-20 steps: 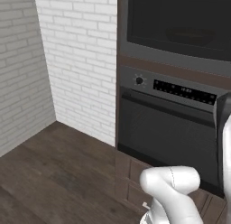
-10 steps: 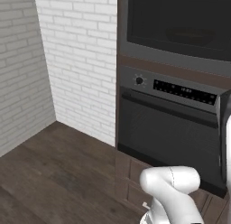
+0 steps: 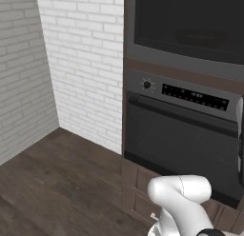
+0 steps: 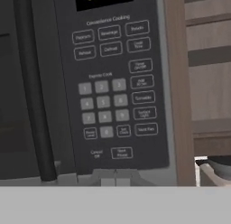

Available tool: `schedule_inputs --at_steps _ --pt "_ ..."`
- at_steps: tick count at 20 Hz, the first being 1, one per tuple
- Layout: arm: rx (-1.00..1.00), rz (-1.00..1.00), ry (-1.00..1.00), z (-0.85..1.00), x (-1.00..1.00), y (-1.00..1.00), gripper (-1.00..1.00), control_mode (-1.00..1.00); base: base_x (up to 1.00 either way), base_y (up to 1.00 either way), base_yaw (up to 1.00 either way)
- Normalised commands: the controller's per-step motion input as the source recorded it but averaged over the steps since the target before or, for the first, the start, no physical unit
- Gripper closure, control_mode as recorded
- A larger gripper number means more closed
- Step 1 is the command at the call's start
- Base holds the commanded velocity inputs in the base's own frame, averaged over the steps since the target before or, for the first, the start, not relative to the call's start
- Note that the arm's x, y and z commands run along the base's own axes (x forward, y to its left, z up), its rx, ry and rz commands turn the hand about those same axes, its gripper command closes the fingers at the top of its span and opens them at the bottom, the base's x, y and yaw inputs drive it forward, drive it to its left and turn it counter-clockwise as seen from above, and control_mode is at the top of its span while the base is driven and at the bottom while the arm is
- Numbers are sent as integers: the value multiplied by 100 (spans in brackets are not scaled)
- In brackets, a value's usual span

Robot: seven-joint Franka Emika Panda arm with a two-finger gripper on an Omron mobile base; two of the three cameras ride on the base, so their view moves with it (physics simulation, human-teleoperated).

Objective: Pick the corn from the sink and place it in the bowl. Then pick the bowl and place it in the microwave. Then close the microwave door and press the start button.

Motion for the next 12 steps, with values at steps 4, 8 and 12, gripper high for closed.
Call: schedule_inputs --at_steps 4,8,12 --pt "0 2 0 -8 25 -7 100 -100 0 0 0" --pt "0 4 0 -5 13 -26 100 -100 0 0 0" --pt "0 2 0 -6 1 -25 100 -100 0 0 0"
